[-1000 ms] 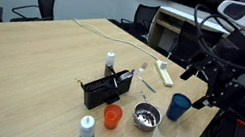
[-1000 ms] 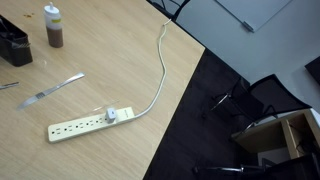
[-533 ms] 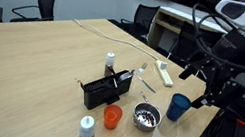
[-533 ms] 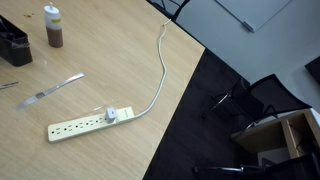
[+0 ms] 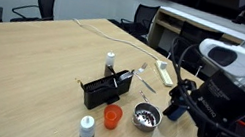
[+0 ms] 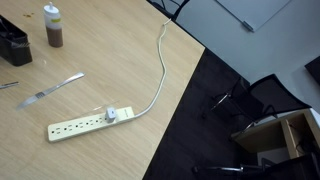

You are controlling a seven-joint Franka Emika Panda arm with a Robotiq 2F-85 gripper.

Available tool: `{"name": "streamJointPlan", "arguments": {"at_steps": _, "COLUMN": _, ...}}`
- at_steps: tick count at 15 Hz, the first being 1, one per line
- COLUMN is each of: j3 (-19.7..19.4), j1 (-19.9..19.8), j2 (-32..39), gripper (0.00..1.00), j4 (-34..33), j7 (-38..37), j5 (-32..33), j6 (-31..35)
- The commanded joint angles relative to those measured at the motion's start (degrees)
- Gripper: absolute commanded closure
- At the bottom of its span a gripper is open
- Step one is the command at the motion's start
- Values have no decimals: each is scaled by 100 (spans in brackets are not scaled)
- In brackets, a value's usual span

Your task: Move the white cup to the right

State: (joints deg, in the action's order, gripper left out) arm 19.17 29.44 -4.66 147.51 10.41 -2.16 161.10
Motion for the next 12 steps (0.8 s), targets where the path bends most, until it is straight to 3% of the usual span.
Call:
{"name": "streamJointPlan", "arguments": {"at_steps": 1, "j3": 219, "j1": -171, "j2": 885, "gripper": 0, "j4": -475, "j7": 320, "j5": 343, "j6": 467}}
{"name": "streamJointPlan", "arguments": {"at_steps": 8, "j3": 173, "j1": -240, "j2": 2147, "gripper": 0, "j4": -1217, "j7": 210, "j5": 1271, "j6": 850}}
{"name": "streamJointPlan", "arguments": {"at_steps": 12, "j3": -270, "j1": 116, "j2": 2644, "gripper": 0, "j4": -1554, "j7": 146, "j5": 1669, "j6": 784}}
